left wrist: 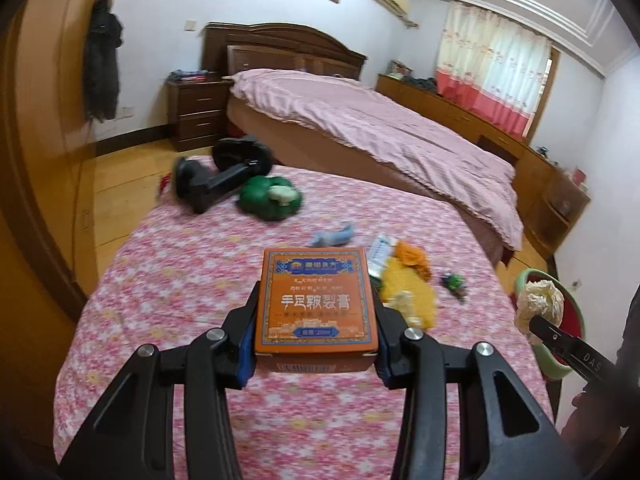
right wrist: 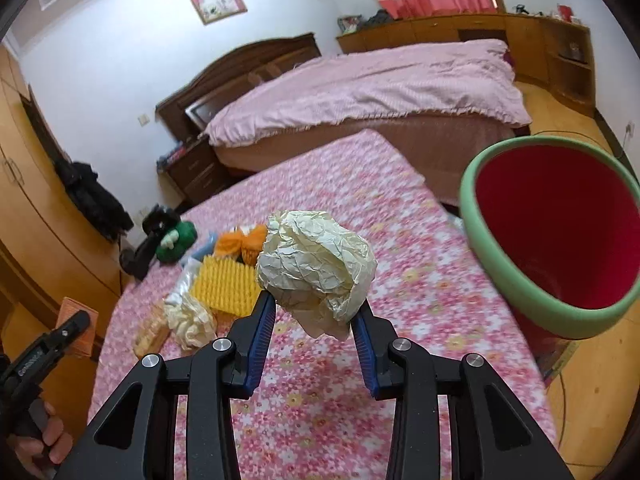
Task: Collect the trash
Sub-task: 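Move both items over the red bucket and open both tools to drop them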
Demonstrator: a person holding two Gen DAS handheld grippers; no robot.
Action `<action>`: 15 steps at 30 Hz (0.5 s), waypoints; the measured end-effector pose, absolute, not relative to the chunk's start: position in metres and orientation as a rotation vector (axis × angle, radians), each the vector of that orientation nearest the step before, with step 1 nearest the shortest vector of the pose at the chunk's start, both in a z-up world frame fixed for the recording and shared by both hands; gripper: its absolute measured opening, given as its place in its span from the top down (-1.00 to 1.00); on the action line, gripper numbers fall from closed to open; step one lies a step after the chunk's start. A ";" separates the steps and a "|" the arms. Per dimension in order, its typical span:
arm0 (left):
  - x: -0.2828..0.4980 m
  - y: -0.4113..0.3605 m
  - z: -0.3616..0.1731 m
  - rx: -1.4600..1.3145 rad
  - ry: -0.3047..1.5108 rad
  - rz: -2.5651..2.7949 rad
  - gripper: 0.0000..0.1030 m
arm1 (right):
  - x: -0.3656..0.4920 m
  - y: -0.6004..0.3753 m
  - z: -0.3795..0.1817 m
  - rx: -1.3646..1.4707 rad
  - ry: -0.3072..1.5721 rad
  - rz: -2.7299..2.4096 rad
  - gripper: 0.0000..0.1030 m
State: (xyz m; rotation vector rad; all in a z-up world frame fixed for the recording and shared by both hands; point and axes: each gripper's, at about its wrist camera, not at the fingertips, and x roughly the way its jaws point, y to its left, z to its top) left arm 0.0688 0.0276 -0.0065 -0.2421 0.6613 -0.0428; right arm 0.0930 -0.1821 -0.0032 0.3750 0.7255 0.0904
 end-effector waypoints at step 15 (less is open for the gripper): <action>0.090 -0.072 0.009 -0.132 0.683 -0.283 0.09 | 0.061 -0.248 0.017 0.428 0.667 -0.055 0.23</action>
